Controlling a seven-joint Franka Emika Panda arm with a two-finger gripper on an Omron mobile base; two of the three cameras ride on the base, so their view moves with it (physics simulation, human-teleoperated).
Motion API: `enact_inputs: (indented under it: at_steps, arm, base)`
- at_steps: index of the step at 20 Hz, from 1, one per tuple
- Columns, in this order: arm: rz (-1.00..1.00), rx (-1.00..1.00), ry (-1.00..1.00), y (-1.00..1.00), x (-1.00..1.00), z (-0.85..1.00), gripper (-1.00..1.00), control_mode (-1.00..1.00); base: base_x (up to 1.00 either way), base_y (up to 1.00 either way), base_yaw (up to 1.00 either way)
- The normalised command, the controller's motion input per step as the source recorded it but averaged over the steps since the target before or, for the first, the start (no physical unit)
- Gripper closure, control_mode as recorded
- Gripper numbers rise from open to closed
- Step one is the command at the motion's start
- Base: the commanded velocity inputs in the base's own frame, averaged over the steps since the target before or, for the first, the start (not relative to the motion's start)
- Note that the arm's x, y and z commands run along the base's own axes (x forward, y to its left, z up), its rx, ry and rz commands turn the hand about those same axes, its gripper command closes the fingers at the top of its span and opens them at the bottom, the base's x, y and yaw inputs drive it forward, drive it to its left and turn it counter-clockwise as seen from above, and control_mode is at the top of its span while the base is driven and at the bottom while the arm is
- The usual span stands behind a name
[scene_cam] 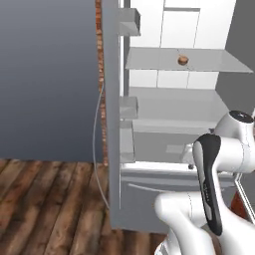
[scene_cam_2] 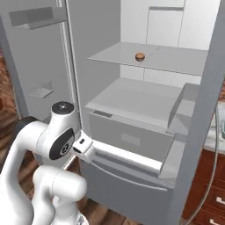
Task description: Pick the tangerine and mango from the fridge and place them inside the tupperware on the counter.
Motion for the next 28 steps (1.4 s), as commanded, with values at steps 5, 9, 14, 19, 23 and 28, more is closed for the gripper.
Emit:
enact_inputs:
  at_steps: [5, 9, 14, 19, 23, 28]
  arm:
    - [0.0, 0.0, 0.0, 0.0, 0.0, 0.0, -1.0, 1.0]
    - [0.0, 0.0, 0.0, 0.0, 0.0, 0.0, -1.0, 1.0]
    - [0.0, 0.0, 0.0, 0.0, 0.0, 0.0, -1.0, 1.0]
    - [-0.01, 0.0, 0.02, -0.01, 0.15, 0.04, -1.0, -1.0]
    - [0.0, 0.0, 0.01, -0.14, 0.7, 0.52, -1.0, -1.0]
    - [0.0, -0.02, -0.08, -0.22, 0.55, 0.86, -1.0, -1.0]
  base:
    - [0.91, 0.05, 0.0]
    - [0.81, -0.01, 0.0]
    - [0.68, -0.07, -0.09]
    - [0.63, -0.01, -0.08]
    - [0.0, 0.0, 0.0]
    - [0.0, 0.0, 0.0]
